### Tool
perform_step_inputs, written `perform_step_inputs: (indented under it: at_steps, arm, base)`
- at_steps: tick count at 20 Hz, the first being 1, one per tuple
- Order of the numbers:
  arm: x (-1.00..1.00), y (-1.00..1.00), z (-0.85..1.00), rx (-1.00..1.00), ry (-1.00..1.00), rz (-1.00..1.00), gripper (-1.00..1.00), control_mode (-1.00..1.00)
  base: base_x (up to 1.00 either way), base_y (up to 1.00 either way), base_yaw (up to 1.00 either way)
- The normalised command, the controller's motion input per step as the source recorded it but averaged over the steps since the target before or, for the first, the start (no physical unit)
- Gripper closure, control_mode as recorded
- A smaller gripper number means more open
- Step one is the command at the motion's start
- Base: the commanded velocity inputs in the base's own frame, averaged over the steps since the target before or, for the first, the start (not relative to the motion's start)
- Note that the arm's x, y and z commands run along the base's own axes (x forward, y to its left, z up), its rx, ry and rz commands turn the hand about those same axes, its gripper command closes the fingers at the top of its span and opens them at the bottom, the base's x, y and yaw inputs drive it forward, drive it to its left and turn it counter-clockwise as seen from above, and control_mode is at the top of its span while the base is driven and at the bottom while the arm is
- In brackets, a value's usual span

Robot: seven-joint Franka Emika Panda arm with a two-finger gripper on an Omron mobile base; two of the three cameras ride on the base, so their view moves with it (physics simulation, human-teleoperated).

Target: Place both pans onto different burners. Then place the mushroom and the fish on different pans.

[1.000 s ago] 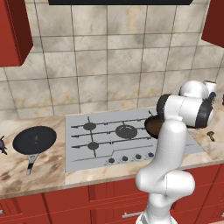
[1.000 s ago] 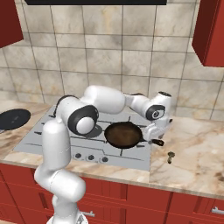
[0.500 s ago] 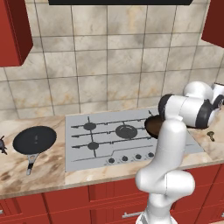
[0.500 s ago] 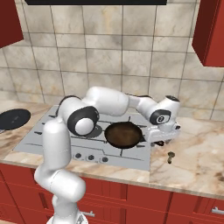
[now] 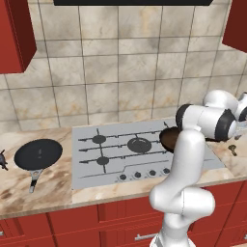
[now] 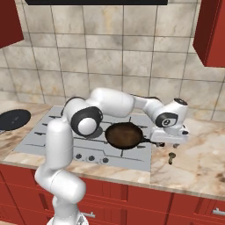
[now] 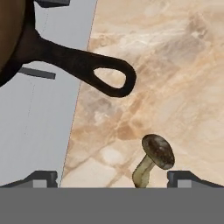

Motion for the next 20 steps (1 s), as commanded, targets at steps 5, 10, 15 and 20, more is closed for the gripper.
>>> perform_step_inputs:
  at_steps: [5,10,15,20]
  arm:
    - [-0.19,-0.16,0.00,-0.08,0.00,-0.25,-1.00,-1.00]
    - [-0.15,-0.02,-0.02,-0.14,-0.01,-0.21,-1.00,-1.00]
    - [-0.03,0.00,-0.14,-0.08,-0.03,-0.11,-1.00,-1.00]
    - [0.00,0.00,-0.21,-0.03,-0.03,-0.07,-1.00,-1.00]
  base:
    - [0.00,0.00,0.00]
    - [0.00,0.00,0.00]
    - [0.00,0.00,0.00]
    - [0.00,0.00,0.00]
